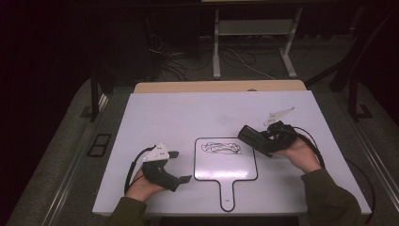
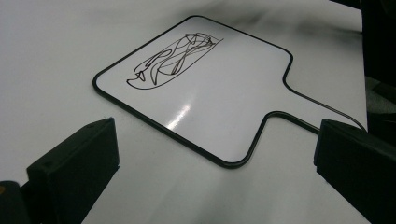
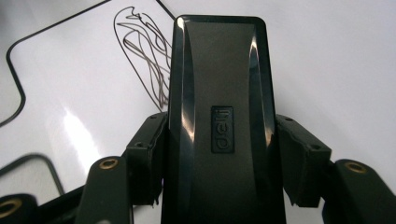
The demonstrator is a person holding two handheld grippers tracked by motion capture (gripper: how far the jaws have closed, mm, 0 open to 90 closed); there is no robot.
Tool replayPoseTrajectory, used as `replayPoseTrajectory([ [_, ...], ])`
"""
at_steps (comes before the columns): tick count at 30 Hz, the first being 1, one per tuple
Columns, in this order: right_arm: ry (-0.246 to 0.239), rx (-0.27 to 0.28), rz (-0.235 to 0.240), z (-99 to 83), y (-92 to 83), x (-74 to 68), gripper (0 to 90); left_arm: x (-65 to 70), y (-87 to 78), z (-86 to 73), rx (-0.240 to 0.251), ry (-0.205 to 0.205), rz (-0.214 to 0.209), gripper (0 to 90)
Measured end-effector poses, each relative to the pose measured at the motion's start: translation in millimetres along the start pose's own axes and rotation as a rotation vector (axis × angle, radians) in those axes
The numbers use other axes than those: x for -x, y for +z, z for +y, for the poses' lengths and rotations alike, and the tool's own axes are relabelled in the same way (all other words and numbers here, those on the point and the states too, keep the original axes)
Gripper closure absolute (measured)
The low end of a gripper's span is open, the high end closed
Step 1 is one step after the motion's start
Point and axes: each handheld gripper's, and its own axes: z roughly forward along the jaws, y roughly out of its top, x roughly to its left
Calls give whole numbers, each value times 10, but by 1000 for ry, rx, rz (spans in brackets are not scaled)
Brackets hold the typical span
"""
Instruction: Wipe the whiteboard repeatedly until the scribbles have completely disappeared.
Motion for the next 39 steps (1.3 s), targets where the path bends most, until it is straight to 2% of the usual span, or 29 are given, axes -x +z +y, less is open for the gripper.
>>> replayPoseTrajectory([
  [1,0,0,0,0,0,0,388,0,0,0,0,0,0,0],
  [10,-28,-29,19,201,357,-67,388,-5,-1,-4,2,-3,-3,0],
  [18,-51,-57,21,224,574,-90,387,-8,4,-14,-3,0,-3,0],
  [26,-44,-69,-4,195,662,-79,388,-20,1,-17,-7,-1,-2,0],
  [28,-65,-71,-9,199,665,-85,387,-19,1,-17,-7,1,-2,0],
  [34,-84,-73,-13,212,677,-134,387,-18,13,-18,-10,3,-5,0],
  [39,-116,-75,7,248,711,-242,388,-18,11,-17,-9,3,-6,0],
])
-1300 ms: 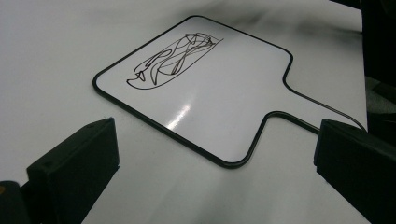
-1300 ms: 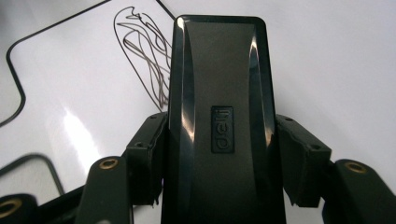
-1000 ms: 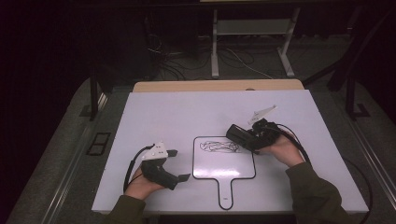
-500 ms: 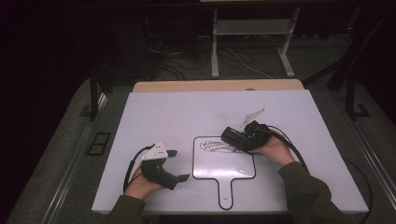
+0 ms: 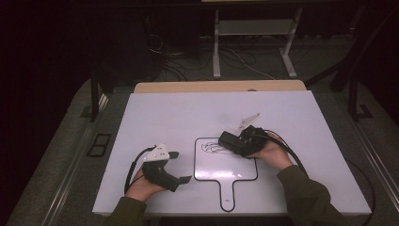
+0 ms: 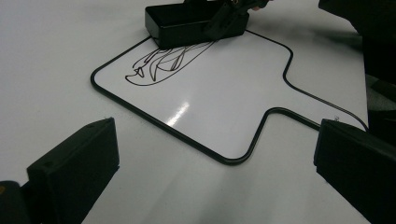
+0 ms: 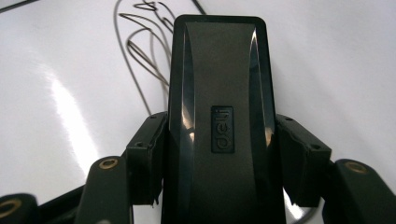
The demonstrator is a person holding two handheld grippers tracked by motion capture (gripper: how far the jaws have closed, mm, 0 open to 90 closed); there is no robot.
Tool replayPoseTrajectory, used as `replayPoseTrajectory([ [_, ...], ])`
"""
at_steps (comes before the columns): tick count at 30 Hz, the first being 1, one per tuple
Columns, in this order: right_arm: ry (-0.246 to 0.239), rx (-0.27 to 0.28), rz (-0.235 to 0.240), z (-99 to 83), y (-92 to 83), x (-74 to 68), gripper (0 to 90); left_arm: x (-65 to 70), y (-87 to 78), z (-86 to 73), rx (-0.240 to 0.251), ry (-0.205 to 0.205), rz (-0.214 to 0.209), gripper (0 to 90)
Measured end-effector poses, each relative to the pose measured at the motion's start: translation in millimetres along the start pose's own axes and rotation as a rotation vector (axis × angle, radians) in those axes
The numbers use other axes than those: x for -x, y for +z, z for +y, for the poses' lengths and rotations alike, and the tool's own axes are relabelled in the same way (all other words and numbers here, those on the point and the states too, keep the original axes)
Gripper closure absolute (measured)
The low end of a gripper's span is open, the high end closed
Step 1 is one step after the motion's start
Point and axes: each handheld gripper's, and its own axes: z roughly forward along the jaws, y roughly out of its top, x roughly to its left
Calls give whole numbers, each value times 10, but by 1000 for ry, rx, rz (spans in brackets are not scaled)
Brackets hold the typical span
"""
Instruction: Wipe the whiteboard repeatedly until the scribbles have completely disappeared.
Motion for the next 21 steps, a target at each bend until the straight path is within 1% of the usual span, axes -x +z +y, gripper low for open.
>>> replayPoseTrajectory([
  [4,-11,-3,12,22,11,-47,388,1,-1,-1,-1,-2,0,0],
  [7,-34,-7,22,47,22,-103,388,1,-5,0,-2,-2,0,0],
  [8,-41,-10,18,57,25,-121,388,2,-7,1,-3,-3,-1,0],
  [10,-38,-12,18,57,25,-115,387,4,-10,1,-2,-2,0,0],
  [11,-25,-9,14,44,21,-88,387,4,-12,1,-1,-2,-1,0],
  [14,-10,-13,-11,16,0,-22,387,4,-14,2,1,-2,-1,0],
  [21,39,-23,-53,-67,-57,132,388,3,-13,2,0,-2,-1,0],
])
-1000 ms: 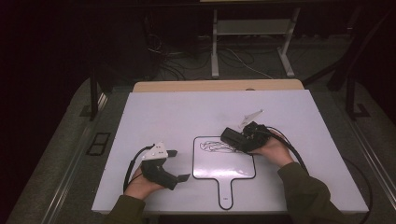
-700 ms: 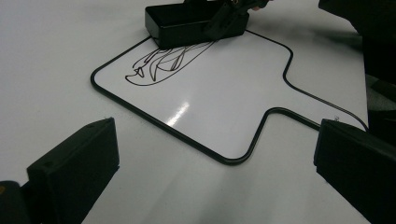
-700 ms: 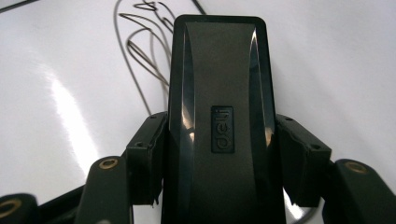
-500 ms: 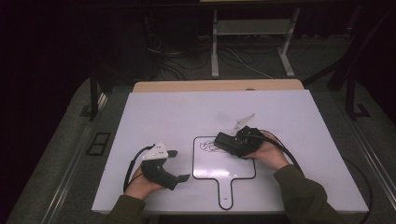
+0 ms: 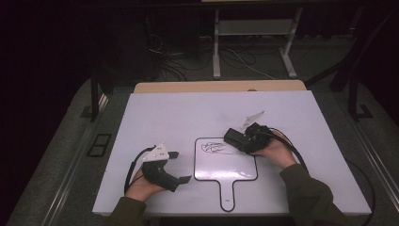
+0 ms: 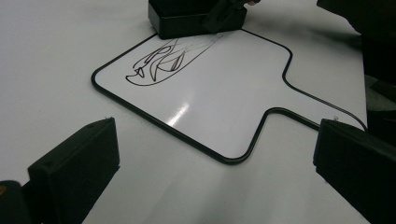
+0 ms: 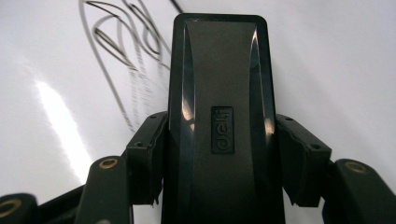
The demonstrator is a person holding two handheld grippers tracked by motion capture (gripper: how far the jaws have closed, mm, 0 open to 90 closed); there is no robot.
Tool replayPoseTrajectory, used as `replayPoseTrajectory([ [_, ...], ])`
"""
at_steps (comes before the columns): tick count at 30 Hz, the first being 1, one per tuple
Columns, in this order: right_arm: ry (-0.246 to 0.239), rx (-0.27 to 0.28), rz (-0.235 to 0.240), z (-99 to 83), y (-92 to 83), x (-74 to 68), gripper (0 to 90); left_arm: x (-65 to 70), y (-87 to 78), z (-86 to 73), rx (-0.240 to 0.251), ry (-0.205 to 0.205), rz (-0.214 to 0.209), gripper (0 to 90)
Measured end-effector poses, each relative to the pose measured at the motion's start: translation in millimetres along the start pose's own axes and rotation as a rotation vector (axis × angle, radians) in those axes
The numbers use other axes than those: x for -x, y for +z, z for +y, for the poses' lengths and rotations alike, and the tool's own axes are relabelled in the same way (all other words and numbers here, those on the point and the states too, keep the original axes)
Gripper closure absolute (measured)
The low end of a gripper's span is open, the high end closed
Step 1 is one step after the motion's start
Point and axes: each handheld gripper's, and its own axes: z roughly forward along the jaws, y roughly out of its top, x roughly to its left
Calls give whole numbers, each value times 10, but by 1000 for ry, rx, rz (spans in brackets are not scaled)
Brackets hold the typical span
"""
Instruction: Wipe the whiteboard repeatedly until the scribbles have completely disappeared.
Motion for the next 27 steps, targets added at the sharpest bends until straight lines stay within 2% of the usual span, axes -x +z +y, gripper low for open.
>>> replayPoseTrajectory([
  [7,8,-5,-19,-28,-21,43,387,0,2,0,0,1,-1,0],
  [11,-29,-8,-1,3,-11,-47,388,0,2,1,0,-1,-1,0],
  [13,-31,-6,4,11,-5,-74,387,1,0,2,2,0,0,0],
  [18,-59,-4,41,49,9,-242,387,3,-7,4,5,0,2,0],
  [21,-64,-5,44,55,10,-276,387,4,-9,4,4,2,2,0],
  [27,-36,-10,27,22,-4,-169,387,3,-13,6,6,2,1,0],
])
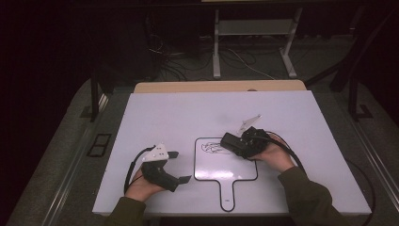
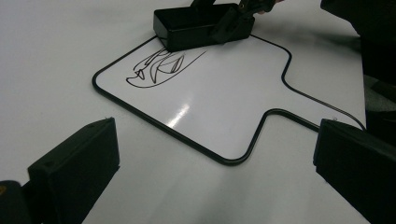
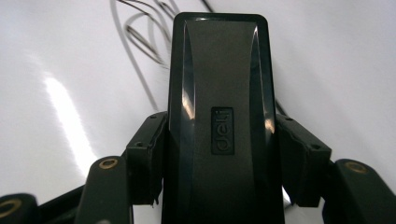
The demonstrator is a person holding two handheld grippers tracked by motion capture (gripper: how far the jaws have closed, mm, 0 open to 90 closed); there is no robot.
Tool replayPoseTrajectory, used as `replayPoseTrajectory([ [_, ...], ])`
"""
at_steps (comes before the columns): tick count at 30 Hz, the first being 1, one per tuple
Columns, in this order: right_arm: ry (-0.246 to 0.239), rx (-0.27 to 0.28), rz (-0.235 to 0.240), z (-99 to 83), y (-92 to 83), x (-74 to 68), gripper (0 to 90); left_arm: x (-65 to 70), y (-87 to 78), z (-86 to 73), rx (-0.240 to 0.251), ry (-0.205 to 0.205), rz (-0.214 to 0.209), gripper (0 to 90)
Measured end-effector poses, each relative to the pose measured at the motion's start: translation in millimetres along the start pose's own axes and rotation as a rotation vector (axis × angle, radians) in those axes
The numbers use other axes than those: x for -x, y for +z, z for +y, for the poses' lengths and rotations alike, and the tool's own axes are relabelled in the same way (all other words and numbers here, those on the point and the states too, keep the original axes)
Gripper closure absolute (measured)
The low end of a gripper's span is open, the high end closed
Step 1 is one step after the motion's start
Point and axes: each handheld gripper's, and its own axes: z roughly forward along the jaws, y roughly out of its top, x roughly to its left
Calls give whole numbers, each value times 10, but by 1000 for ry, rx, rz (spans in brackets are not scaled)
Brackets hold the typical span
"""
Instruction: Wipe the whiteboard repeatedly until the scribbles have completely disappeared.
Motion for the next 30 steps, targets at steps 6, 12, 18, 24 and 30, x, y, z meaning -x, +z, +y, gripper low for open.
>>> replayPoseTrajectory([
  [6,48,-9,-52,-84,-53,162,387,1,6,-1,-2,-1,-3,0],
  [12,50,-13,-66,-92,-62,194,388,1,10,0,-3,-2,-3,0],
  [18,25,-5,-37,-1,-2,112,387,2,16,0,-2,-1,-4,0],
  [24,-40,-6,23,175,95,-136,388,1,16,-1,-3,0,-4,0],
  [30,-91,-10,39,273,146,-267,388,2,7,1,-3,-2,-3,0],
])
